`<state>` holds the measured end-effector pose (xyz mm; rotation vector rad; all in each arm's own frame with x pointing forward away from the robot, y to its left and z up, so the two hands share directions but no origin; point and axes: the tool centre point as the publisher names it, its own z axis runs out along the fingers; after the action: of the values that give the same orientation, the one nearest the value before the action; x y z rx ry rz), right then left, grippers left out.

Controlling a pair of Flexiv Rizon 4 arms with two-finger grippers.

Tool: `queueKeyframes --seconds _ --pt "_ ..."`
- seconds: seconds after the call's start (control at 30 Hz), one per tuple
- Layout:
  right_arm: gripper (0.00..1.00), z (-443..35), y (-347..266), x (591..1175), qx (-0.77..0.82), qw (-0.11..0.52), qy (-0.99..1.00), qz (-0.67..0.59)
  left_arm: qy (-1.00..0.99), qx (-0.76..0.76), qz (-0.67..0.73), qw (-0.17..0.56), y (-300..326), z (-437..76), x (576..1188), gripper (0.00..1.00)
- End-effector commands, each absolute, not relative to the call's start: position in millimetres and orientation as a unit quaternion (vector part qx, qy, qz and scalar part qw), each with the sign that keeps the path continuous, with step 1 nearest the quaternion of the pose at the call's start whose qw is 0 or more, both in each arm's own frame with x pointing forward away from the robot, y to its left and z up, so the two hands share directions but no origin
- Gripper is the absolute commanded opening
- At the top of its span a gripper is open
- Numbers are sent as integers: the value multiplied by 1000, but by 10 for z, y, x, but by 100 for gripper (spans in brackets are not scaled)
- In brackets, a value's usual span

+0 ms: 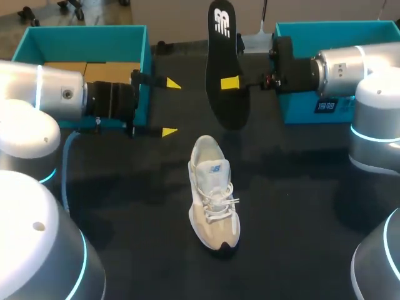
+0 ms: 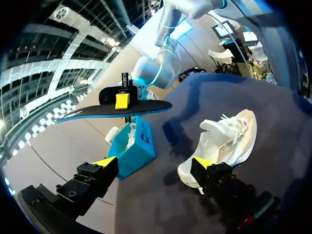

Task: Take the shoe out of the shoebox, open the shoe tongue, remove and reinsert the insole, then place the shoe into the shoebox

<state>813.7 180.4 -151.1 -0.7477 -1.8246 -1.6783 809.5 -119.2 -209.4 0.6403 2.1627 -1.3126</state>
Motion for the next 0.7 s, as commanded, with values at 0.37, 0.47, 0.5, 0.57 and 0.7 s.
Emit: queueKeyframes --seconds 0.37,0.47,0.5,0.57,0.7 --pt "0 -1809 1953 8140 -273 254 -694 -616 860 228 -426 162 -1093 -2455 7811 100" --pt "0 -1880 1971 8146 -272 256 -686 -625 867 222 -420 149 -1089 -2536 7750 100" --pt "0 -1905 1982 8150 -272 256 -686 -625 871 220 -414 147 -1085 -2557 7737 100" --pt "0 -1938 1992 8164 -281 262 -682 -622 877 211 -407 144 -1070 -2596 7720 100" --pt "0 -1946 1994 8169 -278 270 -678 -624 885 211 -395 124 -1039 -2671 7663 100"
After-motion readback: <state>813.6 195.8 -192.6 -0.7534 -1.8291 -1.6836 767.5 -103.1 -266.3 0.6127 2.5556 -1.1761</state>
